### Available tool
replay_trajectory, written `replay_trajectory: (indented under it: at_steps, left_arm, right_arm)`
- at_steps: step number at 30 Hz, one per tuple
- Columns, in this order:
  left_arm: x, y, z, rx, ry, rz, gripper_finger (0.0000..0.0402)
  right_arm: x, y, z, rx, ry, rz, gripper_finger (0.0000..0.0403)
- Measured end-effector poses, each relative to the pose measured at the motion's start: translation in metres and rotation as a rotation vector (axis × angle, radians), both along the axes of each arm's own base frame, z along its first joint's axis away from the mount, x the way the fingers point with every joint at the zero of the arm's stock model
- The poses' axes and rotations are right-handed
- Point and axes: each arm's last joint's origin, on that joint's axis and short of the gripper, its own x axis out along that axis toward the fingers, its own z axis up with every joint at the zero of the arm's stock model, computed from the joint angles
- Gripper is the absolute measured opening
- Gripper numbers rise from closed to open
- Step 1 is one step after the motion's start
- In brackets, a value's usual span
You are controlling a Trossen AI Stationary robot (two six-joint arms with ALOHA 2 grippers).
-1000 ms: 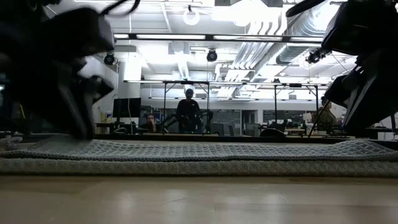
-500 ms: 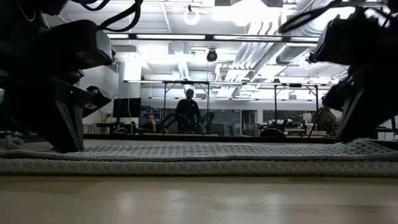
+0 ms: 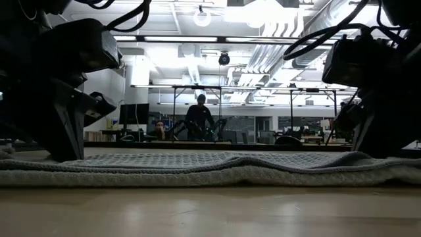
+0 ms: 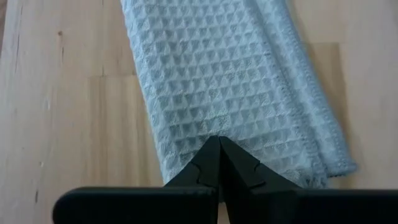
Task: Fold microfiber towels
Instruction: Fold the gray towel
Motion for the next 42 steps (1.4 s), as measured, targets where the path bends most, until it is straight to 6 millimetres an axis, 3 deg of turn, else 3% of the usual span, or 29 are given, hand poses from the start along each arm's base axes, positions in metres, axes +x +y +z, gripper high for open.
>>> replay_trajectory:
  at_steps: [13,23,28,42]
  left_arm:
    - [0.004,-0.002,0.003,-0.089,-0.030,0.085,0.0000]
    - [0.017,-0.009,-0.018,-0.109,-0.068,0.081,0.0000]
    - [0.020,-0.011,-0.020,-0.124,-0.097,0.071,0.0000]
    - [0.023,-0.006,-0.020,-0.034,-0.161,0.150,0.0000]
  right_arm:
    - [0.019,-0.048,-0.001,-0.112,0.002,-0.069,0.0002]
    - [0.028,-0.081,-0.001,-0.184,0.009,-0.091,0.0002]
    - [0.030,-0.095,-0.001,-0.212,0.014,-0.099,0.0002]
    - [0.037,-0.131,0.002,-0.180,-0.024,-0.091,0.0002]
